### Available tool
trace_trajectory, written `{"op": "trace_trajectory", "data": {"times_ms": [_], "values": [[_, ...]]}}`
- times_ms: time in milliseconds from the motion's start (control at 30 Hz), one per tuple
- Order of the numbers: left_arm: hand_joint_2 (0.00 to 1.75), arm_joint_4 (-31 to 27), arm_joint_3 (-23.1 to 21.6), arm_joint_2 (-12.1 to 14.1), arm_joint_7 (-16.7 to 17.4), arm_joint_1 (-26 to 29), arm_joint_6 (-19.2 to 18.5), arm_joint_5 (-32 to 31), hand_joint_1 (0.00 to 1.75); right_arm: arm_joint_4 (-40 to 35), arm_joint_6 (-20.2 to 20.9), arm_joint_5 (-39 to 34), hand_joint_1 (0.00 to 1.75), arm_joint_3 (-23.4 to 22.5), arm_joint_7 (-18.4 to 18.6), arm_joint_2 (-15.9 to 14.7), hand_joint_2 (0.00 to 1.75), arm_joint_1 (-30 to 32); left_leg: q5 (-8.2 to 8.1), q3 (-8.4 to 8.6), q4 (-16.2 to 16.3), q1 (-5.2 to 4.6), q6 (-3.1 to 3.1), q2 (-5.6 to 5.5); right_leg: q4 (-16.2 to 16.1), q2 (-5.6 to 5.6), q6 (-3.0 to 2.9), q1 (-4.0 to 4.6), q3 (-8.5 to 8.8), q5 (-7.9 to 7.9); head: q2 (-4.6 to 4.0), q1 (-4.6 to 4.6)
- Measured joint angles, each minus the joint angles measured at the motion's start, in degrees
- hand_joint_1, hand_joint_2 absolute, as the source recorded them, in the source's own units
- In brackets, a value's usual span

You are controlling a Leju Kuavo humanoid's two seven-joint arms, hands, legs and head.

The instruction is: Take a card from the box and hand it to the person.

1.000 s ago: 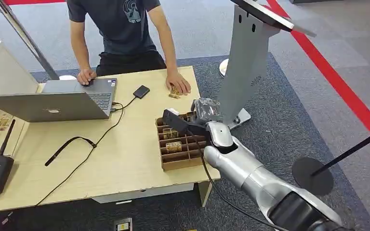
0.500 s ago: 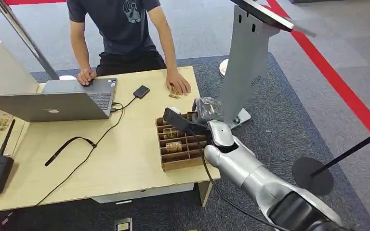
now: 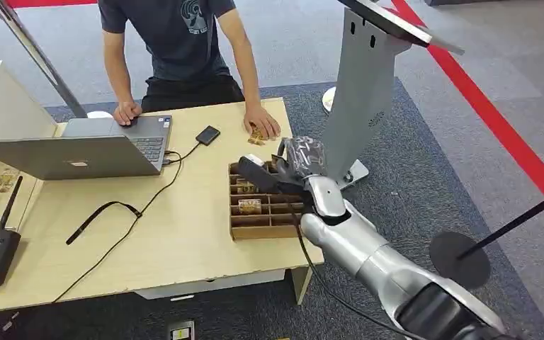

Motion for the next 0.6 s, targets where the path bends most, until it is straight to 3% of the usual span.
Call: {"op": "trace_trajectory", "data": {"times_ms": [133, 333, 367, 433, 467, 600], "values": [[1.75, 0.0, 0.6, 0.1, -0.3, -0.1, -0.7, -0.2, 0.00, -2.8, -0.4, -1.4, 1.75, -0.5, -2.8, -0.7, 1.75, 0.8, 0.00, 0.01, 0.0, 0.01, 0.00, 0.00, 0.0, 0.00, 0.00, 0.00, 0.01, 0.00, 0.00, 0.02], [1.75, 0.0, 1.2, 0.8, -0.5, 0.0, -2.3, -0.3, 0.00, -13.4, 0.0, -4.3, 1.75, -2.0, -9.2, -2.5, 1.75, 4.7, 0.00, 0.05, 0.0, 0.01, 0.00, 0.00, 0.0, 0.00, 0.00, 0.01, 0.00, 0.00, 0.00, 0.00], [1.75, 0.0, 1.4, 0.8, 1.6, 0.1, -1.7, -0.5, 0.00, -15.5, 0.0, -4.0, 1.75, -2.3, -8.9, -2.9, 1.75, 5.5, 0.00, 0.07, 0.0, 0.01, 0.00, 0.00, 0.0, 0.00, 0.00, 0.01, 0.03, 0.00, 0.00, -0.02], [1.75, 0.0, 1.4, -0.3, 11.0, 0.4, 2.7, -1.4, 0.00, -21.2, -0.3, -3.2, 1.75, -3.5, -8.2, -4.5, 1.75, 8.1, -0.02, 0.09, 0.0, -0.01, 0.01, -0.03, 0.0, 0.00, 0.00, -0.01, 0.10, -0.01, 0.00, 0.00], [1.75, 0.0, 1.4, -1.3, 13.5, 1.2, 5.0, -1.4, 0.00, -24.0, -0.1, -3.3, 1.75, -4.2, -8.6, -5.1, 1.75, 9.5, -0.02, 0.06, 0.0, -0.03, 0.02, -0.03, 0.0, 0.00, 0.01, -0.01, 0.08, -0.01, 0.00, -0.02], [1.75, 0.1, 1.8, -3.9, 14.6, 0.9, 9.1, -0.5, 0.00, -31.7, 1.1, -3.5, 1.75, -5.4, -10.6, -6.2, 1.75, 12.0, -0.03, 0.08, 0.0, -0.15, 0.04, -0.02, 0.0, 0.00, 0.01, -0.02, 0.10, -0.01, 0.00, 0.02]]}}
